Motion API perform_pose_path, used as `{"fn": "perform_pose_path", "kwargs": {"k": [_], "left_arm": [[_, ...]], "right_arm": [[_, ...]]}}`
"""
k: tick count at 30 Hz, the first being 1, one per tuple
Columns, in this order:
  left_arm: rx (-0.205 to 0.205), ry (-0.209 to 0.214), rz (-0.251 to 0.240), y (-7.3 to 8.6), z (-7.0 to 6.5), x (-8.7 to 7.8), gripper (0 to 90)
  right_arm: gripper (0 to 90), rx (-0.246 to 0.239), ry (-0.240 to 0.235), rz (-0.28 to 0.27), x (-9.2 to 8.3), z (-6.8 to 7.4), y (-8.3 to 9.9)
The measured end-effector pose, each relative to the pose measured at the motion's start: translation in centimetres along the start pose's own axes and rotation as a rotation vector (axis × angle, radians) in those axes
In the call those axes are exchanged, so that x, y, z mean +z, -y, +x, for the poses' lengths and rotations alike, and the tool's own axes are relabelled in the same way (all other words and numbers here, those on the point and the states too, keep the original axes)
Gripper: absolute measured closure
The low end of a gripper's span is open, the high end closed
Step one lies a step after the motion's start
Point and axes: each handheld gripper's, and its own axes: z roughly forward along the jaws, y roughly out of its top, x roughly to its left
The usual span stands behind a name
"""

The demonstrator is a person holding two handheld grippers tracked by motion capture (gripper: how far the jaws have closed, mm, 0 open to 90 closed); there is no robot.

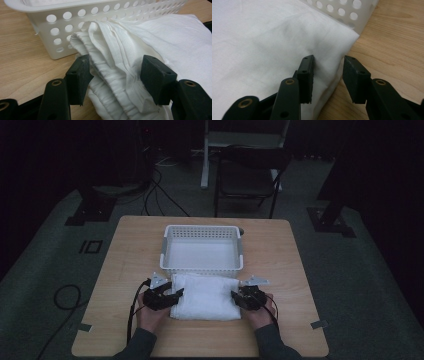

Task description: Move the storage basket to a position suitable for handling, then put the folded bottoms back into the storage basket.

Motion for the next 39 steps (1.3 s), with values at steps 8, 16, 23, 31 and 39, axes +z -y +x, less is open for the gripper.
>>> {"fn": "perform_pose_path", "kwargs": {"k": [8,16,23,31,39], "left_arm": [[-0.055,0.022,-0.036,0.0,-0.4,-1.9,29.8],[-0.066,0.057,-0.007,0.7,-0.7,-1.2,12.0],[-0.032,0.048,0.022,1.1,-0.7,-0.2,9.5],[-0.066,0.086,0.048,1.5,0.2,1.3,7.6],[-0.124,0.141,0.073,1.8,1.2,2.2,3.8]], "right_arm": [[58.1,-0.002,0.007,0.0,0.0,0.0,0.0],[55.3,0.0,0.012,0.001,0.0,0.0,0.1],[54.6,0.001,0.013,0.0,0.0,0.0,0.1],[50.8,0.011,0.013,0.0,0.0,-0.1,0.1],[33.5,0.025,-0.017,-0.04,-1.2,-0.2,-0.4]]}}
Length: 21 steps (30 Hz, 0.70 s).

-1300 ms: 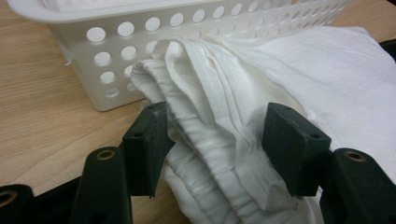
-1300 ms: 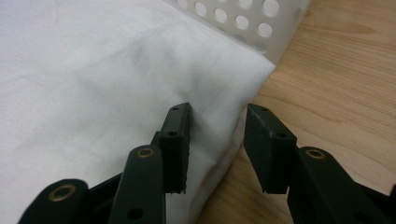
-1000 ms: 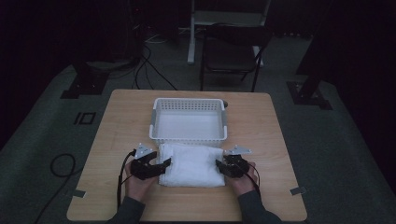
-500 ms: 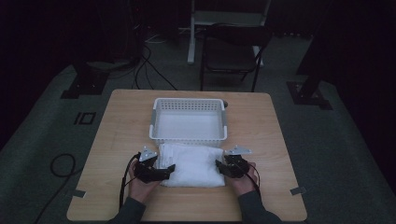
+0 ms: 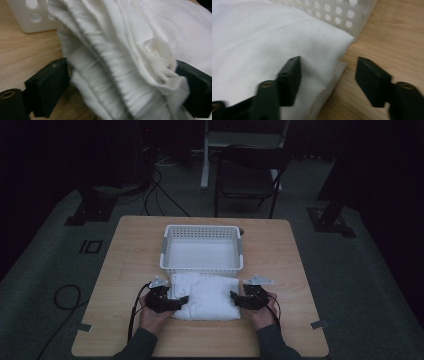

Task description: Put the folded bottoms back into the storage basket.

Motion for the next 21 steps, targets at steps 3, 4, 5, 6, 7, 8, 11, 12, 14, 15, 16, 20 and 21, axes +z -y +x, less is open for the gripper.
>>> {"fn": "perform_pose_path", "kwargs": {"k": [3,4,5,6,7,8,11,12,14,15,16,20,21], "left_arm": [[-0.017,0.009,0.009,0.0,0.3,0.3,1.4],[-0.017,0.005,0.012,0.0,0.2,0.3,1.4],[-0.013,0.004,0.014,0.0,0.2,0.3,1.4],[-0.014,0.006,0.016,0.0,0.2,0.3,1.4],[-0.014,0.006,0.018,0.0,0.2,0.3,1.4],[-0.015,0.007,0.022,-0.1,0.2,0.3,1.4],[-0.008,0.02,0.029,-0.2,0.3,0.3,1.7],[-0.004,0.033,0.036,-0.2,0.4,0.3,2.1],[-0.002,0.039,0.041,-0.3,0.4,0.3,2.3],[-0.001,0.044,0.041,-0.3,0.4,0.3,2.8],[-0.002,0.048,0.043,-0.3,0.5,0.3,3.7],[-0.002,0.055,0.045,-0.4,0.5,0.3,4.9],[-0.002,0.073,0.045,-0.3,0.5,0.3,4.9]], "right_arm": [[24.1,0.005,-0.027,-0.006,-0.2,0.3,-0.2],[21.4,0.003,-0.035,-0.006,-0.1,0.5,-0.3],[19.2,-0.001,-0.034,-0.003,-0.1,0.6,-0.3],[17.8,-0.003,-0.033,-0.002,0.0,0.7,-0.3],[16.0,-0.004,-0.031,0.0,0.1,0.7,-0.3],[16.0,-0.004,-0.031,0.0,0.1,0.7,-0.3],[13.5,0.031,-0.067,0.044,1.0,0.3,-0.2],[13.5,0.044,-0.075,0.051,1.2,0.2,-0.1],[13.0,0.048,-0.084,0.059,1.3,0.1,-0.1],[12.9,0.064,-0.096,0.073,1.6,-0.1,0.0],[12.4,0.093,-0.117,0.085,1.9,-0.4,0.1],[11.2,0.126,-0.141,0.102,2.2,-0.8,0.3],[11.2,0.138,-0.156,0.109,2.3,-0.9,0.3]]}}
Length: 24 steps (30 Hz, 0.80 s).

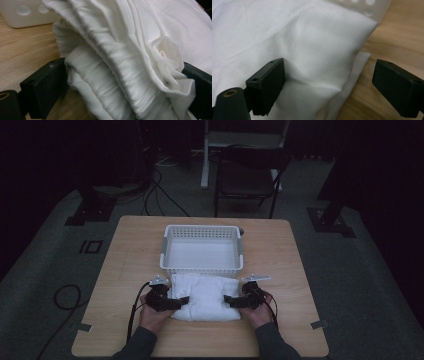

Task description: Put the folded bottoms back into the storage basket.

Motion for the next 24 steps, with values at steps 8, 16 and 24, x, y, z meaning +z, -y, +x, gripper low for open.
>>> {"fn": "perform_pose_path", "kwargs": {"k": [8,16,24], "left_arm": [[-0.016,0.051,-0.002,0.0,0.2,0.0,14.5],[-0.051,0.118,0.015,-0.1,0.5,0.1,32.5],[0.038,0.03,-0.014,-0.1,-1.5,-0.6,50.3]], "right_arm": [[19.8,0.032,-0.083,0.015,0.3,-0.7,0.1],[50.4,0.113,-0.283,0.029,0.9,-2.0,0.2],[70.3,0.014,-0.227,-0.024,0.2,-0.8,0.3]]}}
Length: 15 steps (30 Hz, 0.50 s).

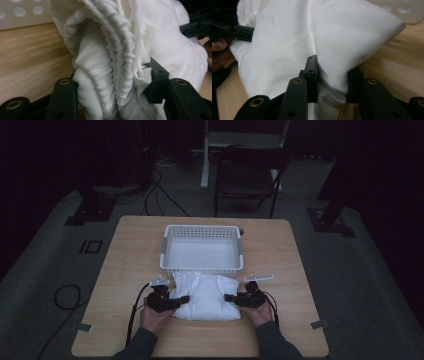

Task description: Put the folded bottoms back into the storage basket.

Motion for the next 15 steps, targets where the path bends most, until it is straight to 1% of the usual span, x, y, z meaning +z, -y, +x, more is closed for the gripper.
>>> {"fn": "perform_pose_path", "kwargs": {"k": [1,2,3,5,6,7,10,15], "left_arm": [[0.015,-0.013,-0.005,0.0,-0.3,-0.1,52.4],[0.028,-0.026,-0.01,0.0,-0.5,-0.2,52.4],[0.034,-0.035,-0.014,0.0,-0.8,-0.3,53.9],[0.04,-0.043,-0.016,0.1,-1.0,-0.4,54.3],[0.057,-0.062,-0.025,0.1,-1.5,-0.6,54.3],[0.059,-0.065,-0.028,0.2,-1.7,-0.7,55.2],[0.071,-0.074,-0.042,0.3,-2.2,-1.2,55.5],[0.088,-0.082,-0.056,0.2,-2.7,-1.5,55.6]], "right_arm": [[70.8,-0.032,0.023,-0.01,-0.1,0.4,0.0],[70.8,-0.032,0.023,-0.01,-0.1,0.4,0.0],[70.9,-0.063,0.047,-0.022,-0.3,0.9,0.0],[70.9,-0.063,0.047,-0.022,-0.3,0.9,0.0],[70.9,-0.074,0.055,-0.024,-0.4,1.1,0.1],[70.9,-0.106,0.074,-0.039,-0.6,1.5,0.1],[71.0,-0.123,0.08,-0.051,-0.9,1.8,0.1],[71.0,-0.14,0.089,-0.064,-1.3,2.2,0.1]]}}
